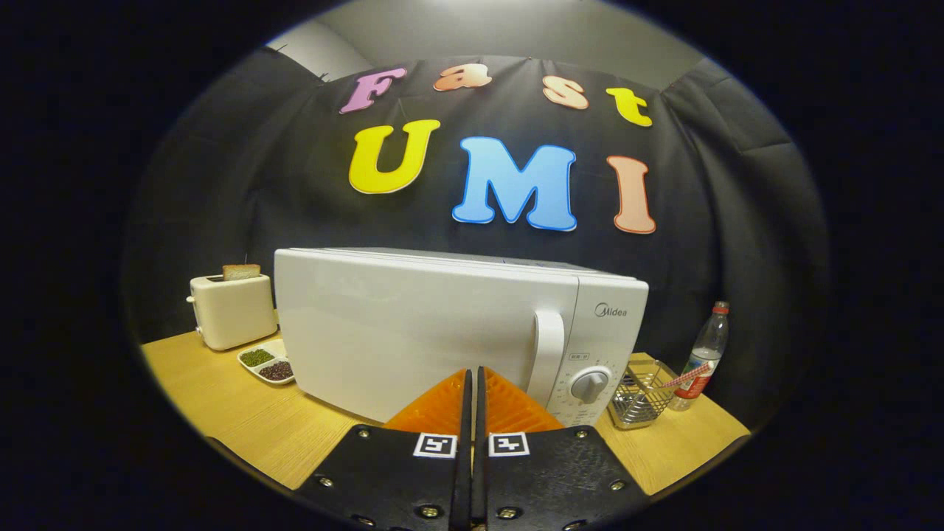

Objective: Open the microwave, put the food inside, and close the microwave door.

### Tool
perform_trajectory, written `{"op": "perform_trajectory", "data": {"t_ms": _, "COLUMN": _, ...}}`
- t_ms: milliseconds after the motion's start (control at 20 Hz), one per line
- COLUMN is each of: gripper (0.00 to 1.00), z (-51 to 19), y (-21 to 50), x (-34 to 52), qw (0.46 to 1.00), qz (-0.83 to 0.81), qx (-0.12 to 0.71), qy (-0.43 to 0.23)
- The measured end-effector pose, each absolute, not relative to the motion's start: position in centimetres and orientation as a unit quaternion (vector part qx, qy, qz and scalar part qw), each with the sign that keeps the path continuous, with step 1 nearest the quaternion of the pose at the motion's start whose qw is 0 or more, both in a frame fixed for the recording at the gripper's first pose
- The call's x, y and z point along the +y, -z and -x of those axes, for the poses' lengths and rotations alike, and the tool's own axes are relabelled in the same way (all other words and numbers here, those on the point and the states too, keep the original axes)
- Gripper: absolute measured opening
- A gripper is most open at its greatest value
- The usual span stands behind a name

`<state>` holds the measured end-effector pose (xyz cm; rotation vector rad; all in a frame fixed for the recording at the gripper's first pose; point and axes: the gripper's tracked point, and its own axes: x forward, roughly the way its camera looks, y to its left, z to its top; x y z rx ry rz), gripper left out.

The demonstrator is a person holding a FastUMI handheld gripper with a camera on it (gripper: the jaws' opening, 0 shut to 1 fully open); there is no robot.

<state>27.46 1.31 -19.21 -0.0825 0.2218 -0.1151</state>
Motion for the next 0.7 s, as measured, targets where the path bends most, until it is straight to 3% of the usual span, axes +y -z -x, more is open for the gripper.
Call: {"op": "perform_trajectory", "data": {"t_ms": 700, "gripper": 0.02, "z": -6.4, "y": 8.7, "x": 4.1, "qw": 0.995, "qz": -0.044, "qx": 0.062, "qy": -0.062}}
